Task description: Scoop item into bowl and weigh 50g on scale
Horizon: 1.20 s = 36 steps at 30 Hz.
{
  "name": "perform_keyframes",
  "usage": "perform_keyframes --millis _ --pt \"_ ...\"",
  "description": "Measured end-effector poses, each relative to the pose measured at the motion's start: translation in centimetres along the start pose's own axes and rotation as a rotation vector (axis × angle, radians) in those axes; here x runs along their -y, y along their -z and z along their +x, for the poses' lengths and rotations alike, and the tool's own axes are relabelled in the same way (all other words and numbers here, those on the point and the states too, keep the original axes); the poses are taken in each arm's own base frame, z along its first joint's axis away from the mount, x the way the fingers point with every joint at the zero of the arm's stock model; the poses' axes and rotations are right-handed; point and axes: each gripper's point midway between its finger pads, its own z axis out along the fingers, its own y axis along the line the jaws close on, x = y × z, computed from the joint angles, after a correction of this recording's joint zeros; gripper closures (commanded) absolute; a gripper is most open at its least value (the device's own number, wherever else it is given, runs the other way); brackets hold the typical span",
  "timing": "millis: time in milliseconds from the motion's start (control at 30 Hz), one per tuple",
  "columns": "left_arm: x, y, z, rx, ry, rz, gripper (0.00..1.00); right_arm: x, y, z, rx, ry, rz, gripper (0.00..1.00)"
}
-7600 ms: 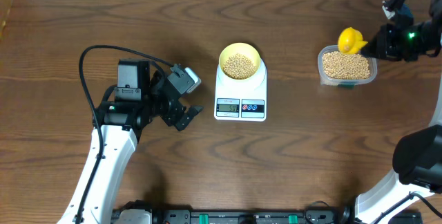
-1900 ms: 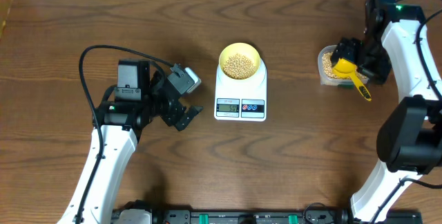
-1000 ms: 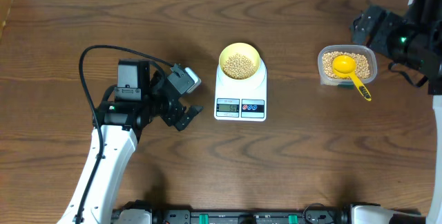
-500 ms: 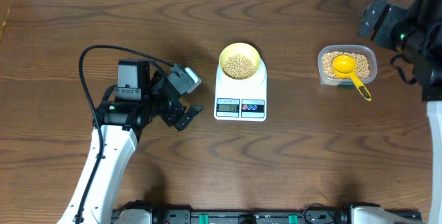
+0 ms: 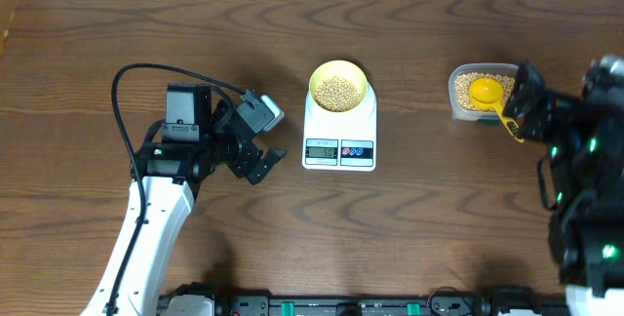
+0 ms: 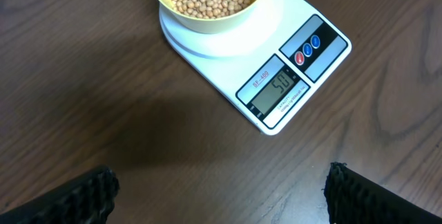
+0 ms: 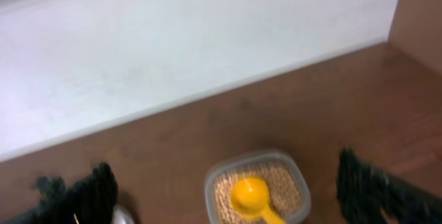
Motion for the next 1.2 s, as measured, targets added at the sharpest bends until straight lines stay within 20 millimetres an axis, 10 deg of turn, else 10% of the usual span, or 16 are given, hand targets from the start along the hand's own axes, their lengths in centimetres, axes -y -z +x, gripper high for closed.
perform_keyframes --millis 633,1200 --pt "0.0 0.0 0.0 0.0 0.0 0.0 0.02 2.6 2.7 10.7 0.248 -0.047 -0.101 0.01" --pt "0.0 0.0 0.0 0.0 0.0 0.0 0.02 3.6 2.4 15.1 0.253 -0.074 -0.109 0.01"
